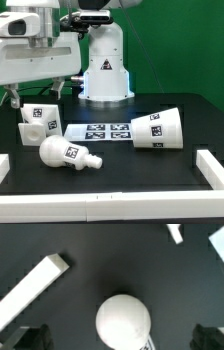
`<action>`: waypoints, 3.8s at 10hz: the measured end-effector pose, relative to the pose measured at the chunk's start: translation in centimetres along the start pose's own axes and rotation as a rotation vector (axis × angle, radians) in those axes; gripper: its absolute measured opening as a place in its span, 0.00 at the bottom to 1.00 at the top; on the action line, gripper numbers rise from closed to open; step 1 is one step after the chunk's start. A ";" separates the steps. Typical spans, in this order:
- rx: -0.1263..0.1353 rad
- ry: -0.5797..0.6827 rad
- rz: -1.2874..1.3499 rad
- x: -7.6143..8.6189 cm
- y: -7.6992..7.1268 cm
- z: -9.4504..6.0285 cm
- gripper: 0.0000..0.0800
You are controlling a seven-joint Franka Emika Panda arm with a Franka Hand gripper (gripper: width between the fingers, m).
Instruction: Assemble lamp
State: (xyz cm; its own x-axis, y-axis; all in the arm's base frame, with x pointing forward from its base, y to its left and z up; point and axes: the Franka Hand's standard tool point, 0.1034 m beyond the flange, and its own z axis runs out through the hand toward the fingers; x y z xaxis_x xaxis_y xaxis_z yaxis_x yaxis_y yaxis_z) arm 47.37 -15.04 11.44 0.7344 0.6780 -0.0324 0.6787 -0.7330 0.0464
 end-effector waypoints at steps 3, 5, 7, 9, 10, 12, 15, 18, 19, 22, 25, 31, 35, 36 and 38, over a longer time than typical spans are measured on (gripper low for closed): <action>0.017 0.016 0.186 0.3 -0.2 0.1 0.87; 0.050 0.014 0.501 0.5 -0.6 0.5 0.87; 0.085 0.001 0.804 1.0 -1.4 1.3 0.87; 0.110 0.005 0.889 1.1 -1.6 1.5 0.87; 0.111 0.005 0.886 1.2 -1.7 1.5 0.87; 0.115 0.000 0.865 1.0 -1.8 1.6 0.87; 0.188 -0.127 0.907 -2.6 -1.2 2.2 0.87; 0.210 -0.149 0.882 -2.7 -1.2 2.6 0.87; 0.253 -0.204 0.874 -2.8 -1.7 2.6 0.87; 0.429 -0.414 0.833 -3.2 -0.6 4.8 0.87; 0.565 -0.583 0.786 -2.9 -1.1 5.8 0.87; 0.608 -0.686 0.776 -4.0 -0.4 4.9 0.87; 0.610 -0.664 0.723 -3.3 -0.6 5.3 0.87; 0.612 -0.665 0.716 -3.7 -0.5 5.4 0.87; 0.558 -0.741 0.802 -6.7 0.1 6.0 0.87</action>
Offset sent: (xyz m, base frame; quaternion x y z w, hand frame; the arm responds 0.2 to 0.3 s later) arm 0.0000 0.0000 0.0000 0.0000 0.0000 0.1296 0.9916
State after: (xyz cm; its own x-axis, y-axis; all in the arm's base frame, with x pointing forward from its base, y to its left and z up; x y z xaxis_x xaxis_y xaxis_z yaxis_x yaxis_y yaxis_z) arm 42.62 -19.99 5.62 0.6486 -0.0384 -0.7602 -0.1910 -0.9750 -0.1137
